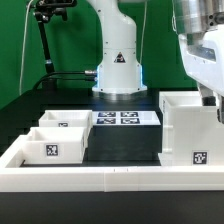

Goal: Assemble drawer

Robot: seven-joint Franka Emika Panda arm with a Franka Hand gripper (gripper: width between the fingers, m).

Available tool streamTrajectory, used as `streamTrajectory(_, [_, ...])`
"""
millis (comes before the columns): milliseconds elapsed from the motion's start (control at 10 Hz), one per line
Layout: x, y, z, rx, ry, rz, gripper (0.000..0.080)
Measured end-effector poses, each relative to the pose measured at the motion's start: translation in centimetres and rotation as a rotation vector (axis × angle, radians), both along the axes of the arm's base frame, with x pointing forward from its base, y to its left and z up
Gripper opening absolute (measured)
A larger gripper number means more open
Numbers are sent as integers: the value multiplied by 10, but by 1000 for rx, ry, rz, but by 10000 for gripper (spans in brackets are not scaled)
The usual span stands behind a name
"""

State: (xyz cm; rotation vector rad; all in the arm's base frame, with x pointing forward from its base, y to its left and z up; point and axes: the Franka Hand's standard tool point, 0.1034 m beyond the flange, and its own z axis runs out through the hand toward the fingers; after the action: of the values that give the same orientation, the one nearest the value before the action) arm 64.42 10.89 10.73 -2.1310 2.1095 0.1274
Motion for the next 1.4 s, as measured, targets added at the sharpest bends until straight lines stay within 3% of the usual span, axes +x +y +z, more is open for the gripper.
streamTrajectory(200, [-5, -4, 6, 5, 9, 113, 649])
streamTrajectory(400, [-8, -17, 32, 15, -24, 248, 649])
streamTrajectory(600, [-19, -39, 44, 17, -67, 365, 649])
streamTrajectory(700, [-24, -45, 44, 16, -66, 362, 649])
streamTrajectory(800, [-22, -39, 41, 17, -66, 372, 649])
streamTrajectory(1100, [-24, -41, 40, 0, -106, 673, 649])
streamTrajectory(1400, [-43, -65, 32, -28, -138, 1148, 649])
